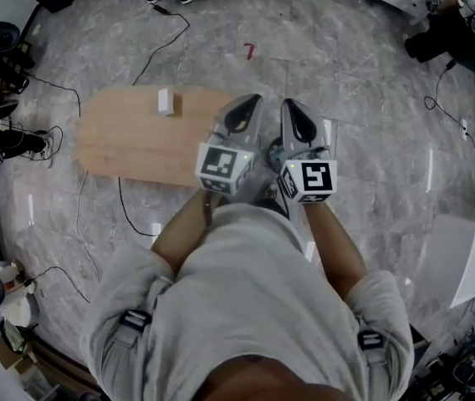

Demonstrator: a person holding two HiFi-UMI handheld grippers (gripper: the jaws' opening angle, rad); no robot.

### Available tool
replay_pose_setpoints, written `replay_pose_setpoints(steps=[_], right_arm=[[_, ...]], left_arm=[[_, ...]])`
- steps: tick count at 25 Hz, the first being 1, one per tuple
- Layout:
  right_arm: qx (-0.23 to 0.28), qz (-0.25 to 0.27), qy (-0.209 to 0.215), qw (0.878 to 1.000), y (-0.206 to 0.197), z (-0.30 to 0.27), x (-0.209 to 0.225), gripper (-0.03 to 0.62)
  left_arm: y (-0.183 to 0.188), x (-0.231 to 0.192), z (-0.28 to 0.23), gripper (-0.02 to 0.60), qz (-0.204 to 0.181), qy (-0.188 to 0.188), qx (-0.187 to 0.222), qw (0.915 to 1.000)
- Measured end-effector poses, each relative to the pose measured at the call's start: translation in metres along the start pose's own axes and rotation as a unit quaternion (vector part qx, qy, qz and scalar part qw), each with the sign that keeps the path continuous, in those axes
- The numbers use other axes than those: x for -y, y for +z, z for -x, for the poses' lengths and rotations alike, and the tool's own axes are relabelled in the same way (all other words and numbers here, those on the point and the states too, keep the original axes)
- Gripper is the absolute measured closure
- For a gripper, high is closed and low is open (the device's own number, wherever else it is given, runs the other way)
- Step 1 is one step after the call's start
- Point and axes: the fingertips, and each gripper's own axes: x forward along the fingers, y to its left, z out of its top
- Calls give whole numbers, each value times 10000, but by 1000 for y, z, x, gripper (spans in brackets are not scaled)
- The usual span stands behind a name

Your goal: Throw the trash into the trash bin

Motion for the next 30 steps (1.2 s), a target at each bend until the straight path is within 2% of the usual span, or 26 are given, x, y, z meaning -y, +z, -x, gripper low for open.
replay_pose_setpoints(steps=[2,6,10,14,19,24,30], right_arm=[[-9,7,117,9999,0,0,3,586],[-51,-4,470,9989,-5,-3,0,586],[-160,-134,1117,9935,-18,-20,-33,586],[-282,-232,2049,9781,-31,-45,-101,586],[-272,-197,2978,9540,-38,-56,-179,586],[-273,-176,3441,9384,-37,-63,-220,586],[-422,-392,3588,9316,-51,-83,-238,586]], left_arm=[[3,2,-1,563,100,123,59,9999],[0,0,7,563,-222,521,37,9984],[-10,-32,41,563,-65,1252,-63,9921],[-18,-84,104,563,21,2289,-116,9734],[-22,-125,174,563,104,3233,-46,9462],[-24,-144,210,563,146,3667,-71,9302],[-42,-158,235,563,269,3958,-275,9176]])
